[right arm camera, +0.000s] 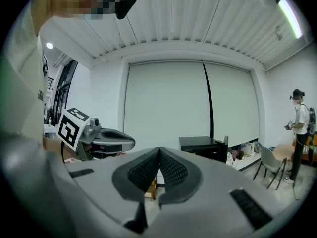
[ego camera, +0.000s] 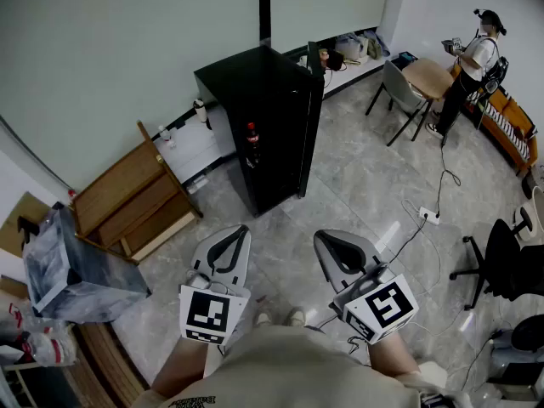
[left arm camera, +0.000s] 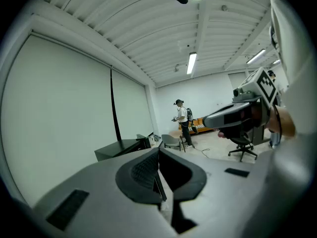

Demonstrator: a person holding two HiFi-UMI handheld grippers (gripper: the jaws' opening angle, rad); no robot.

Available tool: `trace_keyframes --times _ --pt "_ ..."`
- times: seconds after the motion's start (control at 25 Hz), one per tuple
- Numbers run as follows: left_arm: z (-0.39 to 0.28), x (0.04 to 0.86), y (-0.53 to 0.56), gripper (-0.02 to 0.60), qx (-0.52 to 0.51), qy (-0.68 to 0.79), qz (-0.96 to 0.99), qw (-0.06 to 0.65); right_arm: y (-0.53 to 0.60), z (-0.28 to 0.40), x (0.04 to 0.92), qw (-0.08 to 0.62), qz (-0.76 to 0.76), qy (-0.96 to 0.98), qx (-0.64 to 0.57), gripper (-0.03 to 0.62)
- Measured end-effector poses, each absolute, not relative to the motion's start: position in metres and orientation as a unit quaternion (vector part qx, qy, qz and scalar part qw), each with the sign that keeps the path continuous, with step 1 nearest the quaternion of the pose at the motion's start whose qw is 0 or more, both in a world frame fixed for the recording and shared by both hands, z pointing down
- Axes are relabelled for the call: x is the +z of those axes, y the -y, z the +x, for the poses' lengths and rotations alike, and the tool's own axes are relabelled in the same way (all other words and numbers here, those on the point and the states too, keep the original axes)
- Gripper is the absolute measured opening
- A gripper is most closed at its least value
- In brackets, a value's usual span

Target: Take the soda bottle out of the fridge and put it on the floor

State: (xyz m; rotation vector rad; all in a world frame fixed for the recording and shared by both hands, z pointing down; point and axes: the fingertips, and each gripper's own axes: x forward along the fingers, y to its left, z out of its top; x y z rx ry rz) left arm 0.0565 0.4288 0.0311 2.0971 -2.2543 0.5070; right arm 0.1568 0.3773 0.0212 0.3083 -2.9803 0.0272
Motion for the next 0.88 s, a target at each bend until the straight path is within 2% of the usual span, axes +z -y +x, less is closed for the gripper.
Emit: trace_keyframes --times 0.24,0.48,0.88 --pt "0.059 0.031 -0.426 0.006 0.159 0.723 0.672 0.011 -0.371 0.159 0.022 0.067 0.114 0.991 0.011 -0.003" --pt "0.063 0.03 -0.418 0.006 0.113 0.717 0.687 0.042 -0.363 0.164 0.027 0.073 0.114 0.991 0.012 -0.003" --pt "0.086 0.037 -0.388 0.006 0.144 0.712 0.686 0.037 -0.335 0.182 0.039 0.089 0.112 0.99 0.01 -0.003"
